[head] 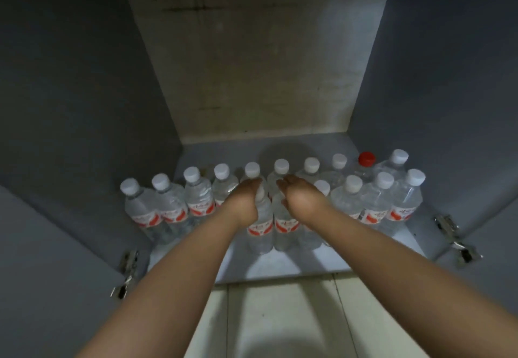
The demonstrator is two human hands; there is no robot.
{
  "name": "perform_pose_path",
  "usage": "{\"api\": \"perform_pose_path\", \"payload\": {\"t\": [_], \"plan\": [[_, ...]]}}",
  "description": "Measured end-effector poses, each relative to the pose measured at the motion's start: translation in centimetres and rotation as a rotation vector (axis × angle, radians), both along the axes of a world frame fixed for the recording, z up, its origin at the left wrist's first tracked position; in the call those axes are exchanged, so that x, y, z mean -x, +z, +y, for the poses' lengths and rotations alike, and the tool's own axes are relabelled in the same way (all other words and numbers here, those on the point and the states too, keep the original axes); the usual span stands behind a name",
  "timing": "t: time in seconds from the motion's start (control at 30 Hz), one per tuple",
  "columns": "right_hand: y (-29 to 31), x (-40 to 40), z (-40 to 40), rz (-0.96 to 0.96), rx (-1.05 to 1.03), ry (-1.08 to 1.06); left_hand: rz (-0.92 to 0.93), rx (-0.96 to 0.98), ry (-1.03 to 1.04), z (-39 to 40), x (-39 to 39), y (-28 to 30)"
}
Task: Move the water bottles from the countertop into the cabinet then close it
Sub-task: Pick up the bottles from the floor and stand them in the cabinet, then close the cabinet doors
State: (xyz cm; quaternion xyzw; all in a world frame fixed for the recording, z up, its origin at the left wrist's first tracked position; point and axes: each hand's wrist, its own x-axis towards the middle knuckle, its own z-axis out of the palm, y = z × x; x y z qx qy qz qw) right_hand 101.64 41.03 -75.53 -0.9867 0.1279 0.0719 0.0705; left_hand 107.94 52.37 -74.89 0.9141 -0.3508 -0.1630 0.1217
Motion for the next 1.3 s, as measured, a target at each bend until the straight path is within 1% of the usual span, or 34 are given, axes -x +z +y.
{"api": "perform_pose_path", "payload": {"t": [0.1, 0.13, 0.2, 0.23, 0.33, 0.47, 0.6, 0.67, 0.73, 0.8, 0.9, 0.93, 0.97, 1.0, 1.07, 1.13, 1.2, 1.3], "plan": [[1.2, 1.2, 0.8, -0.001, -0.013, -0.011, -0.079, 0.027, -0.038, 1.4, 0.8, 0.3], [1.9, 1.7, 1.1, -0.02, -0.033, -0.045, -0.109, 0.008, -0.022, 2.0, 1.3, 0.5], [3.7, 2.9, 2.0, -0.046, -0.05, -0.08, -0.164, -0.096, 0.009, 3.4, 2.8, 1.5], [4.7, 3.5, 2.4, -0.044, -0.048, -0.073, -0.173, -0.148, 0.014, 4.1, 3.7, 2.2], [7.3, 6.3, 3.2, 0.023, -0.066, -0.068, -0.106, -0.235, -0.024, 5.6, 6.7, 4.9], [11.5, 12.5, 3.4, 0.173, -0.135, -0.095, -0.053, -0.266, -0.087, 6.0, 11.1, 10.3], [18.2, 20.0, 2.2, 0.266, -0.126, -0.199, -0.006, -0.251, -0.161, 4.6, 16.6, 17.0], [22.3, 23.4, 1.2, 0.219, -0.188, -0.319, 0.01, -0.248, -0.21, 3.8, 19.1, 20.3], [26.7, 26.6, 0.5, 0.105, -0.238, -0.424, 0.018, -0.224, -0.226, 2.8, 21.6, 23.3], [30.4, 29.8, -0.8, -0.066, -0.131, -0.431, 0.003, -0.189, -0.243, 1.5, 24.4, 25.7], [35.5, 35.0, -3.5, -0.065, 0.114, -0.472, -0.03, -0.136, -0.289, -0.5, 28.6, 28.3], [36.5, 36.7, -4.5, -0.068, 0.163, -0.511, -0.035, -0.127, -0.29, -1.2, 29.9, 29.0], [37.4, 38.4, -5.4, -0.041, 0.16, -0.553, -0.035, -0.128, -0.287, -1.9, 31.1, 29.5], [37.9, 39.9, -6.1, 0.009, 0.126, -0.606, -0.034, -0.141, -0.282, -2.6, 32.2, 29.9], [38.7, 41.7, -6.6, 0.118, -0.041, -0.672, -0.043, -0.171, -0.266, -3.7, 34.3, 30.7], [38.9, 42.1, -6.5, 0.108, -0.193, -0.681, -0.044, -0.182, -0.241, -4.0, 35.9, 31.2], [38.9, 41.9, -5.9, 0.073, -0.228, -0.627, -0.038, -0.197, -0.2, -3.6, 36.6, 31.3], [38.5, 41.2, -3.8, 0.088, -0.219, -0.49, -0.049, -0.239, -0.135, -1.9, 36.4, 31.3]]}}
